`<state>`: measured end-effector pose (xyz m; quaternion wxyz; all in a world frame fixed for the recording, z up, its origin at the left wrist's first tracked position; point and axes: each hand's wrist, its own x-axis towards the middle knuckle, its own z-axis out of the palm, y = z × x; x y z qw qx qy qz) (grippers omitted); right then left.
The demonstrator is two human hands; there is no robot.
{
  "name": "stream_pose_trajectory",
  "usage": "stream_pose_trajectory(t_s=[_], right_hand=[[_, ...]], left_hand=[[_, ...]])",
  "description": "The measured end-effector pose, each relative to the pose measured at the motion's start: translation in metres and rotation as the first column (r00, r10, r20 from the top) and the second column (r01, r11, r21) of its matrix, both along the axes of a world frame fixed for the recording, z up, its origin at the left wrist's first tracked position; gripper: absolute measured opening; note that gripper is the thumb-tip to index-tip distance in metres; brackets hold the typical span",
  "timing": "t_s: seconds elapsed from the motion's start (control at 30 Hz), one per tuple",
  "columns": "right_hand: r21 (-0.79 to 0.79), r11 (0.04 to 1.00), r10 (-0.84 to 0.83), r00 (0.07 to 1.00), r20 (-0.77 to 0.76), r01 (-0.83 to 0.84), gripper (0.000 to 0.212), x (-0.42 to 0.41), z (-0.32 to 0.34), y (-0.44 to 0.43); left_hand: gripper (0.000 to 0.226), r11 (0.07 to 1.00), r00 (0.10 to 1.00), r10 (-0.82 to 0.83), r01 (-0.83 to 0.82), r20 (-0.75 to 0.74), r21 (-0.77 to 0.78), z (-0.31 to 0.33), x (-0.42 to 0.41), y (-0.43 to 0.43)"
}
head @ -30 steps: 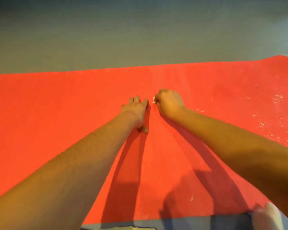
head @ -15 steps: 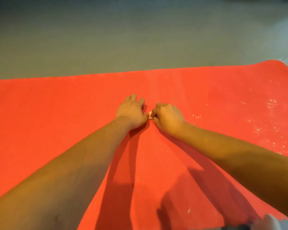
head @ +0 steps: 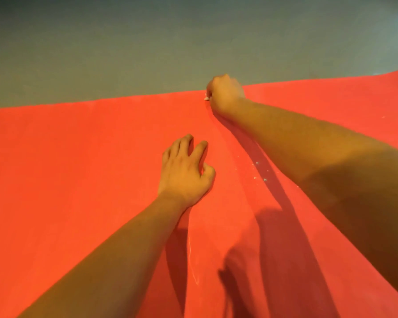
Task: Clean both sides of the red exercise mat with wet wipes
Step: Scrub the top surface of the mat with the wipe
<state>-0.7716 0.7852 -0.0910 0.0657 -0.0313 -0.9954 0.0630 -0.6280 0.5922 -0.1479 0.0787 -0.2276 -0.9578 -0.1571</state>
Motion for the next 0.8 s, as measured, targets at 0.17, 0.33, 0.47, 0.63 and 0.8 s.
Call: stream_pose_trajectory(t_s=[0.17, 0.33, 0.47, 0.63, 0.8], right_hand=[[-0.027, 1.0, -0.01, 1.0, 0.008, 0.01, 0.021, 0.006, 0.004, -0.005], [0.078, 0.992, 0.096, 0.995, 0.004, -0.096, 0.021, 0.04, -0.014, -0.001], [0.049, 0.989, 0.139, 0.99, -0.002, -0.139, 0.022, 0.03, -0.017, 0.009], [0.042, 0.997, 0.061, 0.998, -0.009, -0.06, 0.02, -0.014, -0.002, 0.003], [-0.002, 1.0, 0.016, 1.0, -0.012, -0.016, 0.024, -0.012, 0.004, 0.001]], left_hand=[[0.061, 1.0, 1.0, 0.009, -0.009, 0.021, -0.027, 0.004, 0.0, 0.001], [0.061, 0.999, 1.0, 0.008, -0.008, 0.007, -0.048, 0.004, 0.0, 0.002], [0.06, 0.999, 1.0, 0.013, -0.013, -0.002, -0.047, 0.003, -0.001, 0.002], [0.06, 1.0, 1.0, 0.011, -0.011, -0.025, -0.029, 0.001, -0.002, 0.0], [0.058, 1.0, 0.999, 0.007, -0.007, -0.039, -0.011, -0.001, -0.005, 0.001]])
